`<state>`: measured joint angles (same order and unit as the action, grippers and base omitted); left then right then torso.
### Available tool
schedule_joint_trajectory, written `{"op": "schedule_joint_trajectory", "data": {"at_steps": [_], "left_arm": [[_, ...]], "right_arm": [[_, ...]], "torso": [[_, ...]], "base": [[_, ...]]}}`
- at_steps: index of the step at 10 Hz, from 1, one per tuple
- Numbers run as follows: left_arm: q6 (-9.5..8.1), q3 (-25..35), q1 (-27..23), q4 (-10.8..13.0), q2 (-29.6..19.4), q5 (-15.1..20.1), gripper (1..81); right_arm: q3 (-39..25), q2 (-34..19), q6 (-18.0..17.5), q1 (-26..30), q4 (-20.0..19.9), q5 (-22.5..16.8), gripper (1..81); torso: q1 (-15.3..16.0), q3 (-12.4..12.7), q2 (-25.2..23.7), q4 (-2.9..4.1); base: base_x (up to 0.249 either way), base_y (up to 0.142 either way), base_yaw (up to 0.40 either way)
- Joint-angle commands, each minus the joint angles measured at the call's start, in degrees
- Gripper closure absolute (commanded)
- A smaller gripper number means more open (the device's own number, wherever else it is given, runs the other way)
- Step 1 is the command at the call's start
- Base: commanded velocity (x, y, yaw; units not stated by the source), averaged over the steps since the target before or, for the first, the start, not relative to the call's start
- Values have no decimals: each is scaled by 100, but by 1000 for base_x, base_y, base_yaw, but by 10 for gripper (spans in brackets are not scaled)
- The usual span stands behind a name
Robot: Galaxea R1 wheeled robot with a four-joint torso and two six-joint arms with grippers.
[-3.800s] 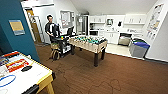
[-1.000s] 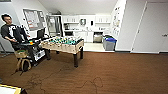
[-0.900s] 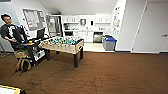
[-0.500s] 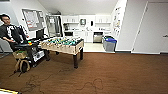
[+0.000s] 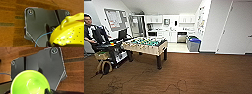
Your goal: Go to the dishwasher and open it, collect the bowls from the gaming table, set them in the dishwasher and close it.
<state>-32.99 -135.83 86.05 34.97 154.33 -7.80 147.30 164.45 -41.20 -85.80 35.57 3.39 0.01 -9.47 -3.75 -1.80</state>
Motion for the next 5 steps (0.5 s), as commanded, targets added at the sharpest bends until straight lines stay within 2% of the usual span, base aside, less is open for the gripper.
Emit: {"op": "schedule_joint_trajectory", "data": {"at_steps": [1, 5], "left_arm": [[12, 39, -251, 80, -122, 165, 811], [12, 39, -242, 80, -130, 165, 811]], "right_arm": [[17, -94, 16, 269, 64, -216, 811], [17, -94, 7, 269, 64, -224, 811]], "torso": [[0, 0, 0, 0], [0, 0, 0, 0]], "base": [[101, -84, 0], [100, -84, 0]]}}
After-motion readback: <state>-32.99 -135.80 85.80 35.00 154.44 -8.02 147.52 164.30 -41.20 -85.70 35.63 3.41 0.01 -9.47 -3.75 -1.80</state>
